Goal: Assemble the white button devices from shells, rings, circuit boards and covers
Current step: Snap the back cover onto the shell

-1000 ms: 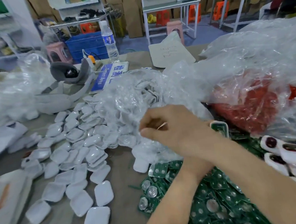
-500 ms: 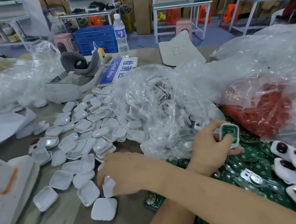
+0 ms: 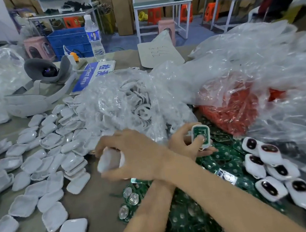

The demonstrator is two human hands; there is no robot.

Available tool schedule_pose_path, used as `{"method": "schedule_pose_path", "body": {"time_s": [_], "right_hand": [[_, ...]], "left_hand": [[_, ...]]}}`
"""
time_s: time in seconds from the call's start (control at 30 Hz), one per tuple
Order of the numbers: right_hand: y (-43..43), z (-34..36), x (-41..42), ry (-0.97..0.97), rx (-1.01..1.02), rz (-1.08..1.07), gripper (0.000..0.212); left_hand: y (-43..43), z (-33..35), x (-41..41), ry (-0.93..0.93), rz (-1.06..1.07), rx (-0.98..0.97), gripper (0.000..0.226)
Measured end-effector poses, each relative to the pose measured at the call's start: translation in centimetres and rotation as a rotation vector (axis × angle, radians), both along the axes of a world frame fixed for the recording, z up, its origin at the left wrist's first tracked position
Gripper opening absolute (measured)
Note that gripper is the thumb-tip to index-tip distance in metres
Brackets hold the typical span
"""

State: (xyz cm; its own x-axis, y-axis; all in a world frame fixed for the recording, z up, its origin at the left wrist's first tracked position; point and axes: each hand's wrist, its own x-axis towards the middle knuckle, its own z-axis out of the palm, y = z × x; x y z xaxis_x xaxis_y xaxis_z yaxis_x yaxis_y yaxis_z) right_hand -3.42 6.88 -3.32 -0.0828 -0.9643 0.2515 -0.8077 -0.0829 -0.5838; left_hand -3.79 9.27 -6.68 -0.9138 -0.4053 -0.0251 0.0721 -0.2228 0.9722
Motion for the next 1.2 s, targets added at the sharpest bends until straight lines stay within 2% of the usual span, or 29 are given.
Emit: {"method": "schedule_pose_path", "body": {"time_s": [0.1,0.2,0.27,0.37,0.43,0.57,0.7,0.83,1.2], "right_hand": [[5.8,3.8,-3.5,-0.303,-0.177,-0.199,0.051],[11.4,5.0,-7.5,-0.371,-0.313,-0.4,0.054],[13.9,5.0,-9.4,-0.299,-0.352,-0.516,0.051],[15.8,3.6,-10.7,-0.023,-0.196,-0.609,0.052],[16.0,2.2,-10.5,0.102,-0.114,-0.597,0.054],[16.0,0.6,-10.1,0.104,-0.102,-0.586,0.051],[15.3,0.1,-10.1,0.128,-0.082,-0.55,0.051],[14.9,-0.1,-10.0,0.06,-0.018,-0.511,0.05],[15.0,-0.4,-10.8,-0.107,0.001,-0.449,0.046]], "left_hand": [[-0.3,0.0,-0.1,0.041,-0.01,0.012,0.029],[-0.4,0.1,-0.1,0.026,0.008,0.054,0.027],[-0.6,0.0,-0.3,-0.017,0.007,0.139,0.025],[-0.7,-0.1,-0.1,-0.032,-0.004,0.159,0.026],[-0.8,0.0,0.0,-0.028,-0.022,0.157,0.028],[-0.9,0.1,0.1,-0.034,-0.062,0.186,0.027],[-0.9,0.4,0.2,-0.028,-0.087,0.328,0.027],[-0.9,0.3,0.1,-0.039,-0.077,0.333,0.03],[-0.9,0.1,0.1,-0.044,-0.07,0.268,0.03]]}}
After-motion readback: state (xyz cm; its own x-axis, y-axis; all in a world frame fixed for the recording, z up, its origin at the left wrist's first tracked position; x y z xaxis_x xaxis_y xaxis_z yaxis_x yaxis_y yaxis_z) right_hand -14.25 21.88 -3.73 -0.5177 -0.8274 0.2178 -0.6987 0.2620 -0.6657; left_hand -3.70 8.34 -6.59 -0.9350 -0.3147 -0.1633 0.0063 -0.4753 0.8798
